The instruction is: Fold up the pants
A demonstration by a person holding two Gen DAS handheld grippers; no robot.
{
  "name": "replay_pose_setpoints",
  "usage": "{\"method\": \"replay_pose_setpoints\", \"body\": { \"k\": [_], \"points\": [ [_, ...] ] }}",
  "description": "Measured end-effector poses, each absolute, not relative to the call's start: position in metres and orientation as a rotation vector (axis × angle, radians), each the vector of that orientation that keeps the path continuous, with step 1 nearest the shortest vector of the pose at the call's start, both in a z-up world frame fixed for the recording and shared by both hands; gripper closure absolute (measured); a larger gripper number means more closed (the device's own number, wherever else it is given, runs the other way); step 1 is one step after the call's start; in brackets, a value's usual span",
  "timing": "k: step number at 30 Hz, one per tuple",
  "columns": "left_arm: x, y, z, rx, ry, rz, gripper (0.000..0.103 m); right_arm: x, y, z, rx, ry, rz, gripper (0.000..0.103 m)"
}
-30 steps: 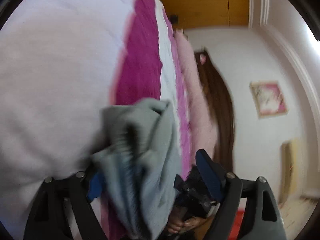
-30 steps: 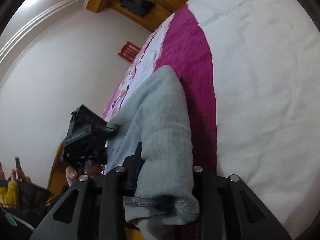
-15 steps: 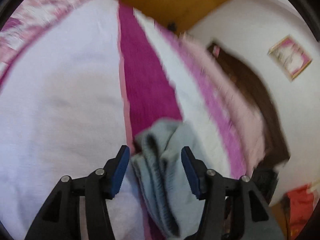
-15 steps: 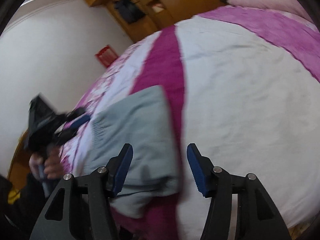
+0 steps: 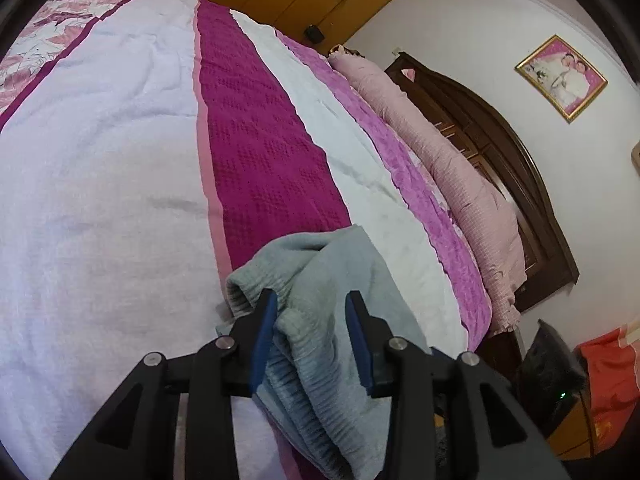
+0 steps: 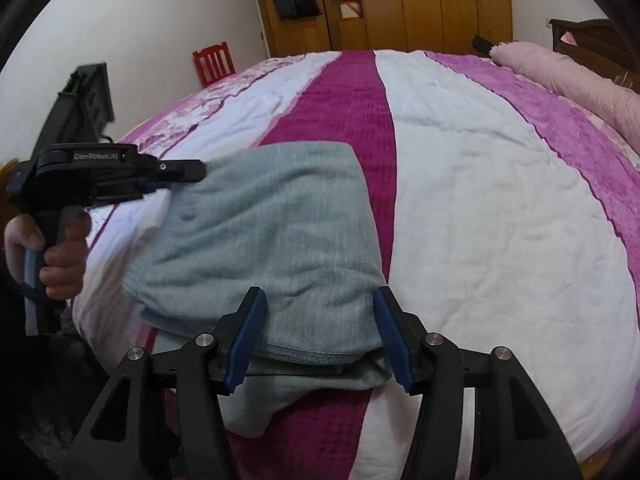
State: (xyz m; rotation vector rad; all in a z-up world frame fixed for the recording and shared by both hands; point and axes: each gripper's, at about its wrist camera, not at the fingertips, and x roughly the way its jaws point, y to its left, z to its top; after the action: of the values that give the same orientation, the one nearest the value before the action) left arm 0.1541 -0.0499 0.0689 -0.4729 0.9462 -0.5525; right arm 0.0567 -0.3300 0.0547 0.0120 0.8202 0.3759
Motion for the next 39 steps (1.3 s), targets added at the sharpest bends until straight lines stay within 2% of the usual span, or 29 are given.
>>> {"method": "replay_pose_setpoints", "body": {
  "k": [1,2,4,7,10,15,19,25,28,31,32,33,34,39],
  "points": [
    [0.156,-0.052,0.068,-0.454,0.948,-0.530,0.076,0.055,-0.330,0.053,0.010,0.828,0.372,0.046],
    [0.157,-0.056,0.070,-0.418,0.943,-0.493,0.091,0.055,-0.331,0.050,0.009,0.842,0.370,0.046],
    [0.148,-0.058,0.078,-0.370,0.903,-0.493,0.094,0.054,-0.331,0.047,-0.001,0.859,0.357,0.052],
    [0.136,-0.062,0.098,-0.338,0.818,-0.495,0.095,0.050,-0.333,0.043,-0.010,0.895,0.342,0.061],
    [0.139,-0.059,0.105,-0.312,0.767,-0.472,0.095,0.054,-0.334,0.042,-0.005,0.930,0.319,0.061],
    [0.171,-0.055,0.068,-0.382,0.864,-0.413,0.095,0.051,-0.330,0.046,-0.016,0.923,0.286,0.059],
    [0.172,-0.049,0.060,-0.408,0.889,-0.418,0.093,0.050,-0.338,0.054,0.060,0.922,0.284,0.055],
    [0.165,-0.039,0.066,-0.432,0.906,-0.404,0.086,0.028,-0.296,0.080,-0.196,0.824,0.323,0.054],
    [0.150,-0.041,0.087,-0.361,0.838,-0.376,0.083,0.008,-0.261,0.087,-0.323,0.748,0.383,0.049],
    [0.133,-0.040,0.109,-0.330,0.758,-0.394,0.083,0.002,-0.223,0.078,-0.442,0.700,0.413,0.049],
    [0.130,-0.039,0.113,-0.342,0.751,-0.402,0.081,0.003,-0.213,0.073,-0.482,0.671,0.398,0.053],
    [0.128,-0.037,0.115,-0.351,0.751,-0.406,0.081,0.005,-0.205,0.067,-0.504,0.658,0.387,0.078],
    [0.128,-0.037,0.115,-0.350,0.753,-0.405,0.081,0.008,-0.201,0.063,-0.504,0.680,0.395,0.099],
    [0.133,-0.034,0.100,-0.364,0.822,-0.374,0.081,-0.004,-0.200,0.058,-0.553,0.737,0.484,0.100]
  ]
}}
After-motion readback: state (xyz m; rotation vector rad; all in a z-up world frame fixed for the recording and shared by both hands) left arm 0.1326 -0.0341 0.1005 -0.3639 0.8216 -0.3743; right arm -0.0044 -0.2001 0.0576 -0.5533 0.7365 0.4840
